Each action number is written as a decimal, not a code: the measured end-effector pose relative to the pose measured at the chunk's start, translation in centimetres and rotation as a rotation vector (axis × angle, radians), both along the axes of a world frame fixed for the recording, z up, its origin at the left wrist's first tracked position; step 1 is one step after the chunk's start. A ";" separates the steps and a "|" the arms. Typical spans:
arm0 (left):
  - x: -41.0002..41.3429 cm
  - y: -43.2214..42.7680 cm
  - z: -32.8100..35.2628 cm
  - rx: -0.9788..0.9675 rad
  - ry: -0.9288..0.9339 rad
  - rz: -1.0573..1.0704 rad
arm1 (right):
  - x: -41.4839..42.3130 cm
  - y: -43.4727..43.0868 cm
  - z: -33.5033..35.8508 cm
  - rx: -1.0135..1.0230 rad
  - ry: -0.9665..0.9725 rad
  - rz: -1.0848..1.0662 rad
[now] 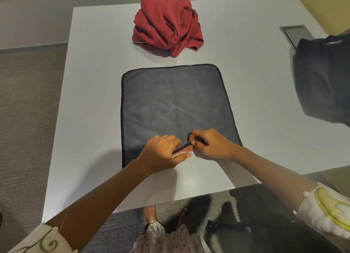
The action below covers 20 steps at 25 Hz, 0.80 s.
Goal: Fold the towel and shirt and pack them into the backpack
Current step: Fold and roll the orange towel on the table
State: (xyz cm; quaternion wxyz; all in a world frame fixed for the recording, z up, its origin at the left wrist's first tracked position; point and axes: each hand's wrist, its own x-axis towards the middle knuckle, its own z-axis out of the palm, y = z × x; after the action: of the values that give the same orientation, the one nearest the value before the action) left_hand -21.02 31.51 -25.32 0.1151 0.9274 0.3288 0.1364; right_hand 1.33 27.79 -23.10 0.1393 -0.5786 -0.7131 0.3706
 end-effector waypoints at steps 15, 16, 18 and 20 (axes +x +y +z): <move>-4.7 11.9 5.9 -0.879 0.291 0.164 | 8.8 6.5 4.1 -0.242 -0.208 -0.275; -5.3 12.5 5.9 -0.849 0.332 0.179 | 9.8 6.7 4.2 -0.276 -0.099 -0.352; -6.2 13.3 6.1 -0.799 0.412 0.208 | 11.3 6.9 4.2 -0.318 0.095 -0.469; -7.0 14.2 6.6 -0.830 0.390 0.269 | 11.7 6.8 4.1 -0.334 0.217 -0.531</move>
State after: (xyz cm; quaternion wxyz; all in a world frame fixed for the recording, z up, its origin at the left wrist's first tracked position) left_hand -28.07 45.73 -18.76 0.3935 0.7605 0.4880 -0.1693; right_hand 13.06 34.62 -18.99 0.2095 -0.7163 -0.4478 0.4925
